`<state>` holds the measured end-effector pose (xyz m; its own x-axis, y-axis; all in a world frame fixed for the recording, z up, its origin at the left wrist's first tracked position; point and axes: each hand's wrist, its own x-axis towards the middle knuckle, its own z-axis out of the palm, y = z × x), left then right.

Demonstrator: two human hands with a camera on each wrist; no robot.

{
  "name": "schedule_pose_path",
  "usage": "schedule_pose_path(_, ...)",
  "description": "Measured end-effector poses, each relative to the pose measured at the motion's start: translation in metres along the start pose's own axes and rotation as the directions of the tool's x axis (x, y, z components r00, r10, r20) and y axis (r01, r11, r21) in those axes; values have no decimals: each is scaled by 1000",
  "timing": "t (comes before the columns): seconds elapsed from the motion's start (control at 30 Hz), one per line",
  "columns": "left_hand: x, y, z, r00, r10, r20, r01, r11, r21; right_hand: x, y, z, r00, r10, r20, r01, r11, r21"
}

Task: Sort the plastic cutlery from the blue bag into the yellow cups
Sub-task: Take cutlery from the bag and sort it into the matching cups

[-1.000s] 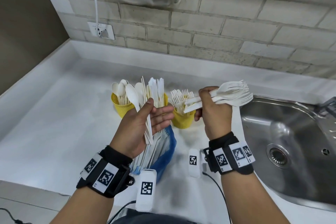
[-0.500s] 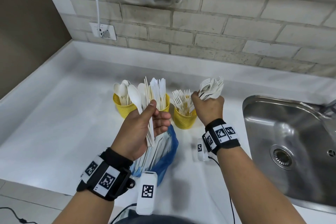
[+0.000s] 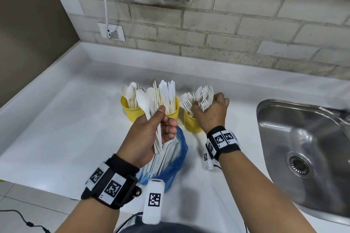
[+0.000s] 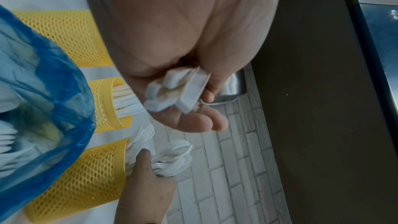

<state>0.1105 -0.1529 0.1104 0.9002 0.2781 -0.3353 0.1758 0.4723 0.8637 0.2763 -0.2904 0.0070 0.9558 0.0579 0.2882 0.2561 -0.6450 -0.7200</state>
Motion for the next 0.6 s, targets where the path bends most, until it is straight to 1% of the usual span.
schedule_pose_path(0.07,0,-1,0,1000,2,-1,-2,1000,8,-1,7,4,1000,5,7,-5,1000,-17)
schedule_pose_path(0.23,2,-2,2,1000,8,6,-8,1000,3,-7,10,2,999,24,-26,-21,994,104)
schedule_pose_path(0.33,4,-2,2,1000,15,16,-15,1000,-4,-9,5,-3,997,-39,-64,48,989,139)
schedule_pose_path(0.4,5,-4,2,999,20,25,-20,1000,2,-7,-1,-8,990,-121,-73,129,986,106)
schedule_pose_path(0.47,6,-5,2,999,24,34,-25,999,27,-3,-7,-12,972,-234,-28,235,972,4)
schedule_pose_path(0.5,6,-6,2,999,28,39,-30,999,45,-1,-9,-14,959,-283,22,284,957,-67)
schedule_pose_path(0.53,6,-6,2,998,36,47,-39,997,62,-1,-12,-15,946,-313,88,323,936,-139)
schedule_pose_path(0.6,7,-8,1,996,61,70,-67,994,86,-1,-15,-15,919,-314,238,371,892,-257)
